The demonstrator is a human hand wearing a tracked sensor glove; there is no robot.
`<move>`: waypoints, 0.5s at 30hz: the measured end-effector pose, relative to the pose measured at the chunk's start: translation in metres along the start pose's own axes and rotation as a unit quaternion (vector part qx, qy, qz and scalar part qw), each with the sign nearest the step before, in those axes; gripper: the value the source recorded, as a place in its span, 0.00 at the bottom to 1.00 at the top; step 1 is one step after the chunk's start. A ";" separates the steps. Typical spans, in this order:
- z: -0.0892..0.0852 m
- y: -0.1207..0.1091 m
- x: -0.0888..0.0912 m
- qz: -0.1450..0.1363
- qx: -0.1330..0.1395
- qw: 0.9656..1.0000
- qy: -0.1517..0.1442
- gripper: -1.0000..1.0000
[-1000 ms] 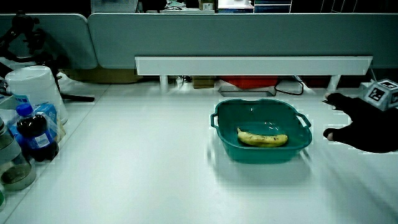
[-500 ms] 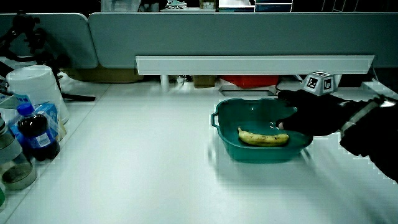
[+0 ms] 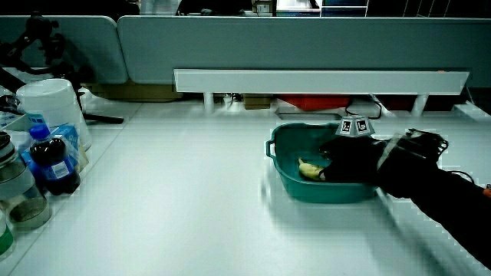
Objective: Pick banana from plate
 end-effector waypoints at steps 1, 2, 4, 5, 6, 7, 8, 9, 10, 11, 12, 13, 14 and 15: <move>0.002 -0.001 -0.002 0.004 0.003 1.000 -0.006 0.57; 0.001 0.000 -0.003 0.003 0.001 1.000 -0.013 0.61; -0.001 -0.001 -0.003 0.001 0.012 1.000 -0.019 0.68; -0.002 0.000 -0.002 0.003 0.010 1.000 -0.020 0.71; -0.002 0.000 -0.001 0.003 0.016 1.000 -0.021 0.75; -0.002 -0.001 -0.001 0.000 0.024 0.999 -0.026 0.79; -0.003 0.000 0.000 0.009 0.023 0.999 -0.026 0.82; -0.004 0.000 0.002 0.014 0.022 0.999 -0.021 0.86; -0.003 -0.001 0.002 0.015 0.020 1.000 -0.019 0.89; -0.003 -0.002 0.004 0.014 0.026 0.999 -0.015 0.93; -0.002 -0.003 0.005 0.017 0.028 0.999 -0.012 0.96; -0.001 -0.004 0.006 0.017 0.034 0.999 -0.009 1.00; -0.001 -0.005 0.006 0.019 0.032 0.999 -0.007 1.00; -0.001 -0.005 0.007 0.020 0.033 0.999 -0.005 1.00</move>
